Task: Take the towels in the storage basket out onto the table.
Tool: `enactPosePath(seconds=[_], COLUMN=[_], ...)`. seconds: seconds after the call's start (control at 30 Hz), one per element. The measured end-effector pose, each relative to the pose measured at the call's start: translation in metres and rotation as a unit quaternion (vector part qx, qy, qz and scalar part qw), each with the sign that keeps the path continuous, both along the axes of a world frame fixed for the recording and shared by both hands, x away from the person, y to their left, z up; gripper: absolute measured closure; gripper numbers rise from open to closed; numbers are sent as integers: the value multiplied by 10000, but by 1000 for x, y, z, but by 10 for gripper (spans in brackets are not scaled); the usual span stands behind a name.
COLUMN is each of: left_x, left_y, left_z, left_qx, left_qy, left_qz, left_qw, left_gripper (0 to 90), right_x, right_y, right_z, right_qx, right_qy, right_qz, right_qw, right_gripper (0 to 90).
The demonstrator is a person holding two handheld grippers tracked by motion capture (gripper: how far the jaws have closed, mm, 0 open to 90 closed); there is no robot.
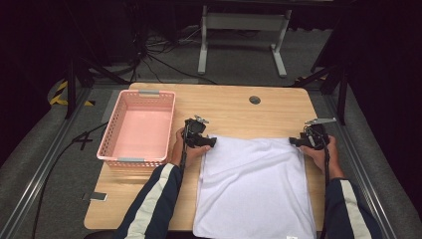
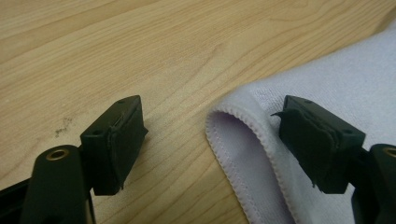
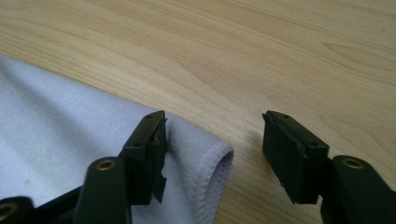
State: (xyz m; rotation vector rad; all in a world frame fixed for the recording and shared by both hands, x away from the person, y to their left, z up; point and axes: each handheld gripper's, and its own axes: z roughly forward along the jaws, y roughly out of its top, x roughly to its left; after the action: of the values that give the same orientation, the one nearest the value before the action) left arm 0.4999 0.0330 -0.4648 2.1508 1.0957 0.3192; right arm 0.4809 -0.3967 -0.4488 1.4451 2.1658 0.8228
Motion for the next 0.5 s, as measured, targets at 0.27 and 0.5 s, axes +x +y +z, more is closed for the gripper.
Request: enactPosePath(seconds=[0.27, 0.5], left_x=[-3, 1], left_y=[-4, -3], left_z=[4, 8], left_qx=[90, 35], left_qy=[-39, -56], left_qz=[-537, -399], left_qw=[9985, 9992], left_gripper=[588, 812], right_x=[-1, -1], right_y=[1, 5], right_z=[0, 2], right_qx=[184, 198], right_qy=[63, 160], right_qz=[387, 542], right_qw=[9991, 9982], right_gripper=[678, 815])
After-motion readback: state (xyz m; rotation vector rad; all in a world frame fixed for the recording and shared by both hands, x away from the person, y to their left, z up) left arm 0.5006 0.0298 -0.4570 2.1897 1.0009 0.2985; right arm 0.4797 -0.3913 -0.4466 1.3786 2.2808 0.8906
